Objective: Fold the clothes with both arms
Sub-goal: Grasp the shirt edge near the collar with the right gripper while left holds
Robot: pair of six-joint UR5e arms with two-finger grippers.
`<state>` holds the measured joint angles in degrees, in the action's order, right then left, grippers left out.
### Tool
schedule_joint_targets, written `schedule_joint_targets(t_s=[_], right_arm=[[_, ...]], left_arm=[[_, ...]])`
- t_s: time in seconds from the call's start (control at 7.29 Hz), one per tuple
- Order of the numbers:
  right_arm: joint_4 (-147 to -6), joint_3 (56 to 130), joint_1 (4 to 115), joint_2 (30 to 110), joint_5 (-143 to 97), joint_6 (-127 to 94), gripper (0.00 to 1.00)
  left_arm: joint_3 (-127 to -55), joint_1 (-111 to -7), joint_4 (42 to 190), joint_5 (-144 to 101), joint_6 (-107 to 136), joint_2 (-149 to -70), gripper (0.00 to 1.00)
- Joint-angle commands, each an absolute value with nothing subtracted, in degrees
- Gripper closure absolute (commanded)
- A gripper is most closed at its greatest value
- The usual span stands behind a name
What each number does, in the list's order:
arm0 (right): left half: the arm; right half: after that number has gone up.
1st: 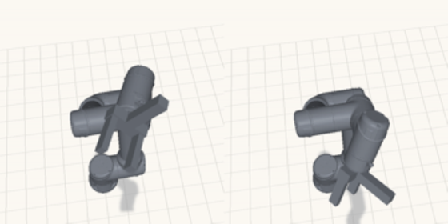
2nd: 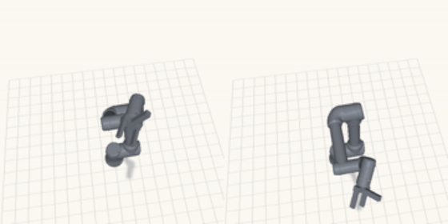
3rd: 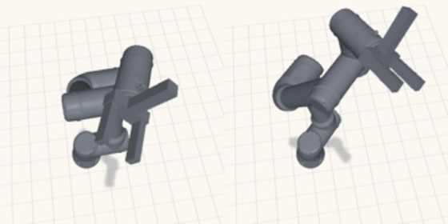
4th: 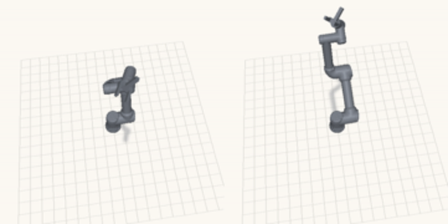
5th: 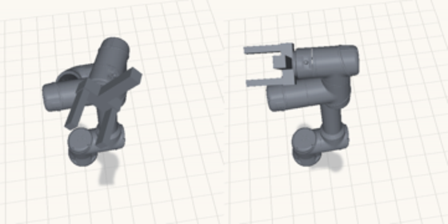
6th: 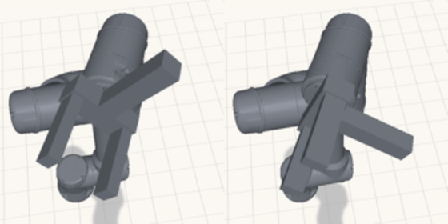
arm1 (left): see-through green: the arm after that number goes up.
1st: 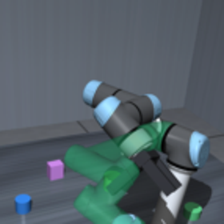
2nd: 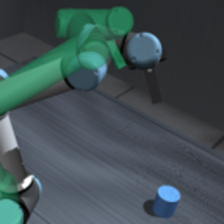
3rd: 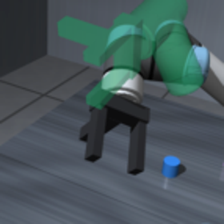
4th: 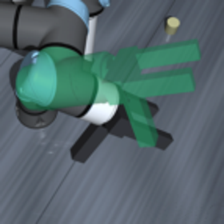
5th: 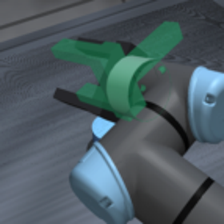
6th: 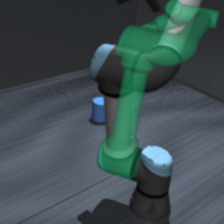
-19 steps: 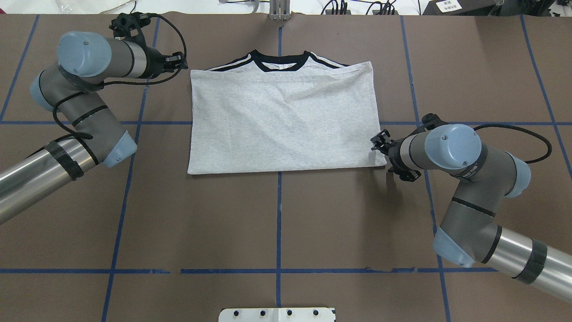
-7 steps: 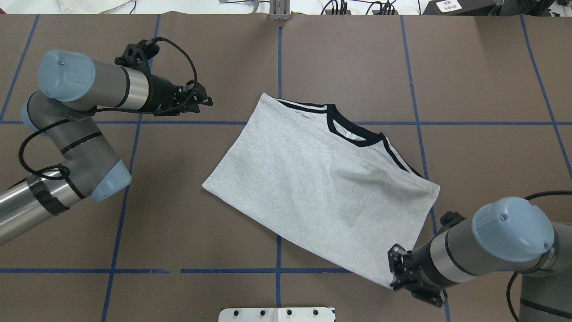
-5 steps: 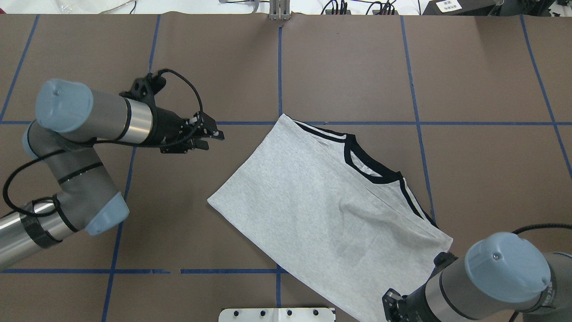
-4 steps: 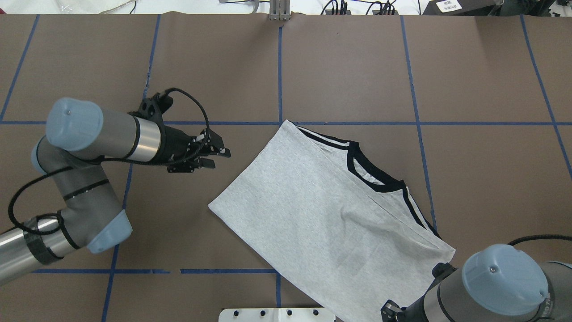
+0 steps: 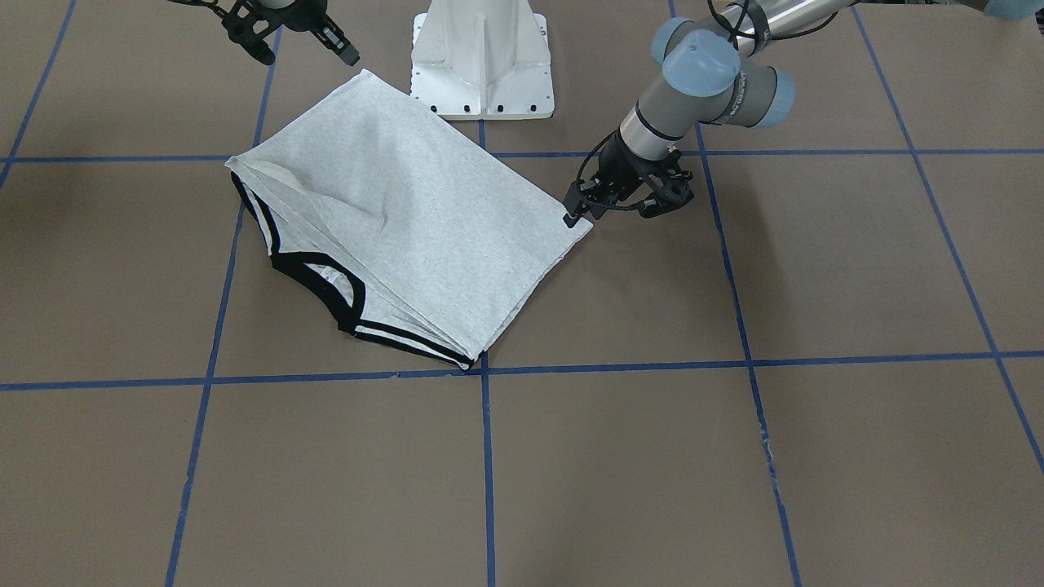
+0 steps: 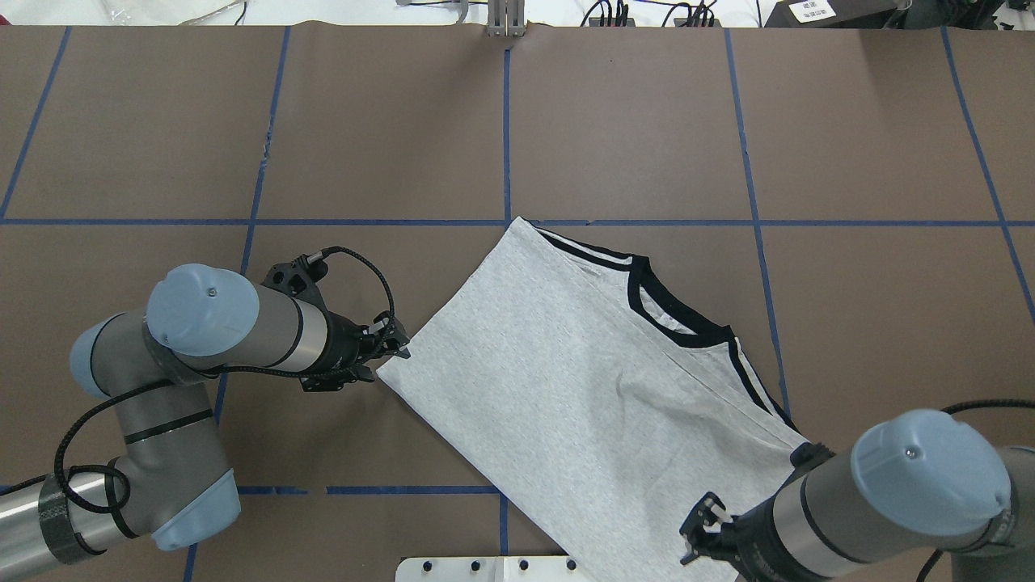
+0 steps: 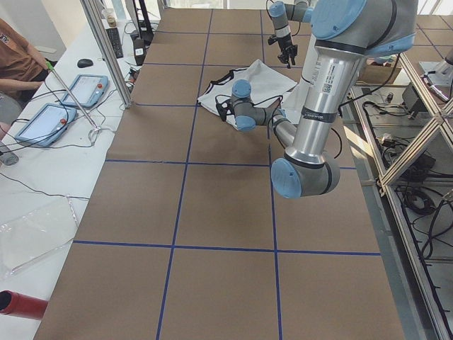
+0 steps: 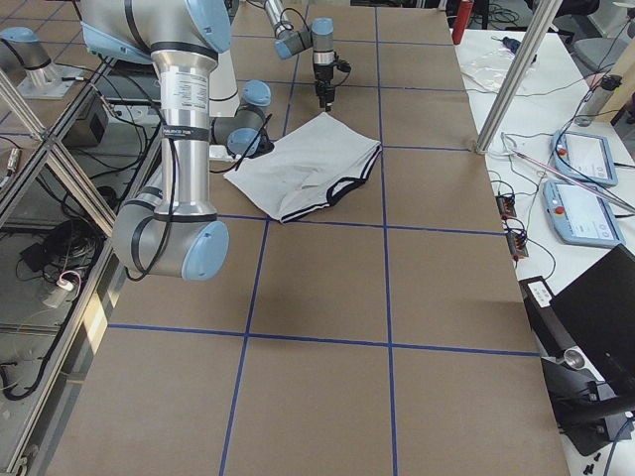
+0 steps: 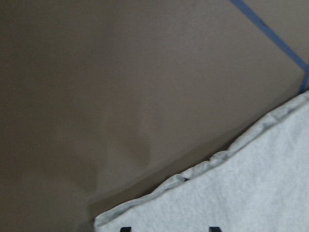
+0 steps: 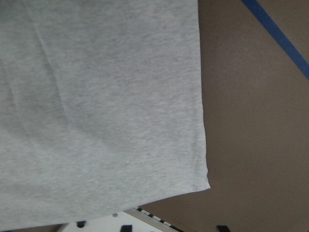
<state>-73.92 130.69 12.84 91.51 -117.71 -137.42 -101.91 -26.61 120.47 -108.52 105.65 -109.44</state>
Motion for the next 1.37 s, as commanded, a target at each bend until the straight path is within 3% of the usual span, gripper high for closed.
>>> schedule_joint_targets(t_s=[0.0, 0.41, 0.96, 1.23], right_arm=[[-73.83, 129.65, 18.8, 90.88, -117.77, -136.15, 0.0], [-74.0, 125.09, 24.06, 86.33, -116.46, -133.87, 0.0], [-74.0, 122.79, 24.61, 85.96, -116.28, -132.72, 0.0], [-74.0, 122.61, 24.96, 85.69, -116.28, -132.1, 0.0]], left_arm=[[-102.22, -24.97, 117.42, -106.7, 105.64, -109.6, 0.38], [-101.95, -24.61, 117.33, -103.98, 105.21, -110.04, 0.5], [-101.25, -24.52, 117.33, -103.71, 105.12, -110.21, 0.55], [-99.94, -24.43, 117.33, -102.06, 105.12, -110.21, 0.67]])
